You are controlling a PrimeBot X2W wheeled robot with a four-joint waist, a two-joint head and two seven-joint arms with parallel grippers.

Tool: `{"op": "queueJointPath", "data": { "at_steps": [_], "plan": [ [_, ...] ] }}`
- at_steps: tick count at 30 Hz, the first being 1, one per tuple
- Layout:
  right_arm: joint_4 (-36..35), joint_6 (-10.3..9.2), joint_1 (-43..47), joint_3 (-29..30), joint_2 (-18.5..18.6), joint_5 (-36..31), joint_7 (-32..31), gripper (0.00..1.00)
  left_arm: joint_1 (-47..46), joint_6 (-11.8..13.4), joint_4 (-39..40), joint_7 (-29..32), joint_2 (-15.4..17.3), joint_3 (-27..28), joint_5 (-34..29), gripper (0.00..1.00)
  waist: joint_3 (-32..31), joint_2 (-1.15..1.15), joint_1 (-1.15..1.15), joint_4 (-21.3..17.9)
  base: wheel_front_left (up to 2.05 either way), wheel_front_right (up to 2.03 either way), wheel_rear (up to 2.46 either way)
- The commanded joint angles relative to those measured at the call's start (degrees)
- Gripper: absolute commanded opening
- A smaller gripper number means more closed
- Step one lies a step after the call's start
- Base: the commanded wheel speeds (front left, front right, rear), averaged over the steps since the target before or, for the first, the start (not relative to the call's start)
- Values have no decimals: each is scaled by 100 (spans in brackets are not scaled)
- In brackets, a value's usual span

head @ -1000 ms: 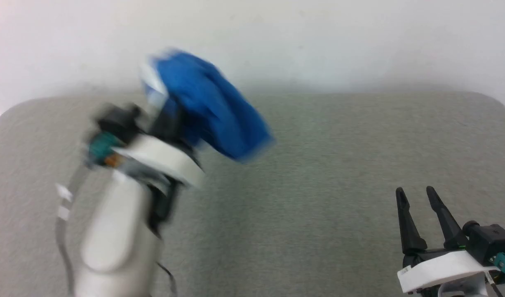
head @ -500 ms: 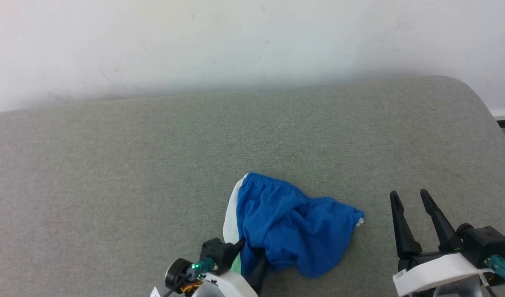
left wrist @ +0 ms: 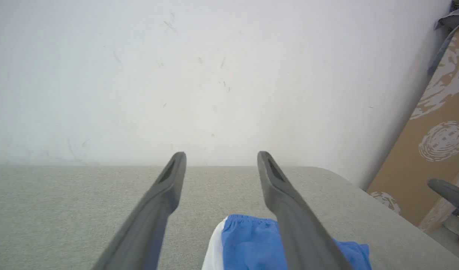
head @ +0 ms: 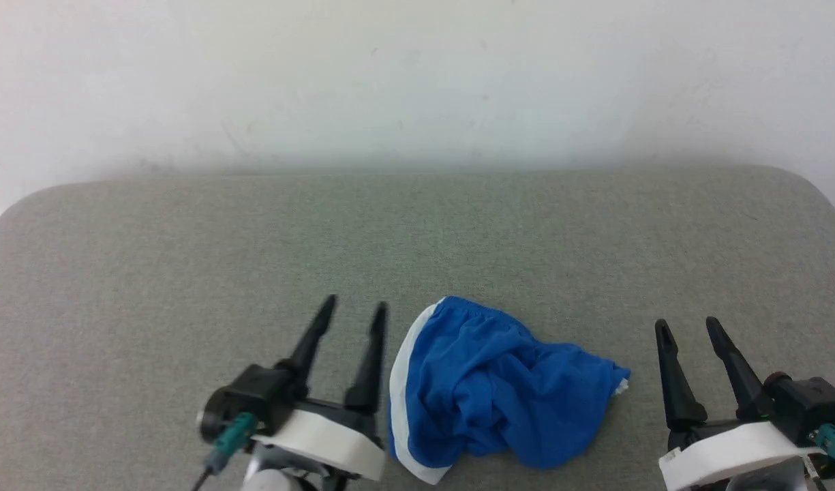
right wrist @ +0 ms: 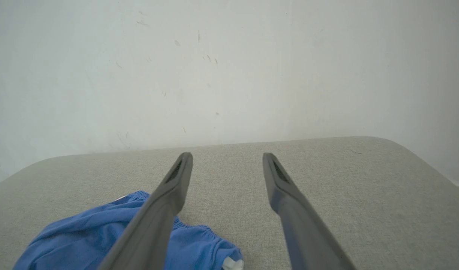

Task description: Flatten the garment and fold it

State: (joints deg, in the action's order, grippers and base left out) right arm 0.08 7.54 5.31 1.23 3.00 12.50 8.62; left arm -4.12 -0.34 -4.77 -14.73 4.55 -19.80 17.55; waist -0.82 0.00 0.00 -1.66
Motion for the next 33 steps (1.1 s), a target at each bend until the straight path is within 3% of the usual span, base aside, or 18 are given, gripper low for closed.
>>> {"op": "queueJointPath", "data": {
  "at_steps": [1, 5, 11, 19, 26, 33],
  "plan": [
    [-51, -5, 102, 1, -12, -46, -28, 100, 159, 125, 35, -25, 100, 260, 31, 100, -87, 0, 0, 109, 0, 0, 0],
    [-87, -5, 160, -8, -13, -110, -117, 100, 297, 316, -14, -26, 291, 759, 77, 100, -117, 0, 0, 165, 0, 0, 0],
    [-113, -5, 198, -5, -13, -184, -291, 100, 491, 384, -132, -26, 597, 1137, 84, 100, -117, 0, 0, 212, 0, 0, 0],
    [509, -5, -517, 42, 24, -263, -1797, 100, 509, 296, -77, -23, 688, 1113, 93, 100, 90, 0, 0, 492, 0, 0, 0],
    [1467, -5, -1994, -898, 493, 344, -3365, 100, 246, 236, -66, -23, 494, 908, 82, 100, 375, 0, 0, 934, 0, 0, 0],
    [2471, -5, -3263, -2021, 979, 1034, -4326, 100, -45, 82, -52, -26, 241, 707, 47, 100, 744, 0, 0, 1426, 0, 0, 0]
  ]
}}
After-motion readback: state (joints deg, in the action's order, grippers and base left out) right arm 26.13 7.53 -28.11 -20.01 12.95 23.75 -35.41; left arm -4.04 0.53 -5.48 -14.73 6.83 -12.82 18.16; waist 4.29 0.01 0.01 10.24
